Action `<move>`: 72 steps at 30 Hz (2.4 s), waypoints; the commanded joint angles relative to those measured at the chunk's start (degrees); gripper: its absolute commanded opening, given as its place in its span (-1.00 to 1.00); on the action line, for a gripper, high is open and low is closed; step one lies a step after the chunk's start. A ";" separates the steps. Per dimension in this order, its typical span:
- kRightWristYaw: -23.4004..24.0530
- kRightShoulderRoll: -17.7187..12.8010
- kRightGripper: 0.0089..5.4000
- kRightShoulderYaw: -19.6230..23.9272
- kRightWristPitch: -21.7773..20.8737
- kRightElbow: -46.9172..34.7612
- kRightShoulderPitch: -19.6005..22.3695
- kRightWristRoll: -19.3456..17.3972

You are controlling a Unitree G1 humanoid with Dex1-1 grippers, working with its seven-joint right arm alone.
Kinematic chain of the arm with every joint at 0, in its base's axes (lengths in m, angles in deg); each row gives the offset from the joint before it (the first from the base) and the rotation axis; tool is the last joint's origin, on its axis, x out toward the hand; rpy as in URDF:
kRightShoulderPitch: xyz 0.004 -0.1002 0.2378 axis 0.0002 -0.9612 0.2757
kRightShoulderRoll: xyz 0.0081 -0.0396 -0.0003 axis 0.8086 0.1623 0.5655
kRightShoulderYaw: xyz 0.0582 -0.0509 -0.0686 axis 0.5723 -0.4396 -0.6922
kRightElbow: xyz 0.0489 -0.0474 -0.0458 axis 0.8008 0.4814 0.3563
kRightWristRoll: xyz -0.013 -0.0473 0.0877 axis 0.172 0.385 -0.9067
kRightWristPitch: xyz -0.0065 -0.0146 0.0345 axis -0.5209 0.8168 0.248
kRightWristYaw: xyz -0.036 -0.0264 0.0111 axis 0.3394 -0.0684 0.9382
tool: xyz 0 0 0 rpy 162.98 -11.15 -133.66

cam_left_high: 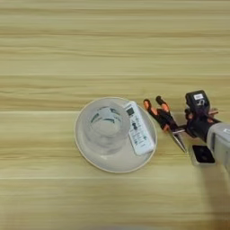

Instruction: Move the objects on the table

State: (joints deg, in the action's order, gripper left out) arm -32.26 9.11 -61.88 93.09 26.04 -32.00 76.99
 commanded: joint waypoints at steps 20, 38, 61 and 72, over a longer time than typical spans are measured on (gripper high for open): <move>-0.45 -1.44 1.00 -2.97 -2.78 -2.58 1.45 1.71; -0.53 -1.85 0.75 -3.78 -3.26 1.70 1.44 4.04; -0.26 -2.24 0.13 -2.84 -4.62 5.54 2.23 4.66; 0.16 -3.58 0.13 0.14 -5.30 8.33 3.05 4.23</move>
State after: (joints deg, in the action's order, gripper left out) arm -33.35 8.03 -63.05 88.13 34.28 -30.22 80.18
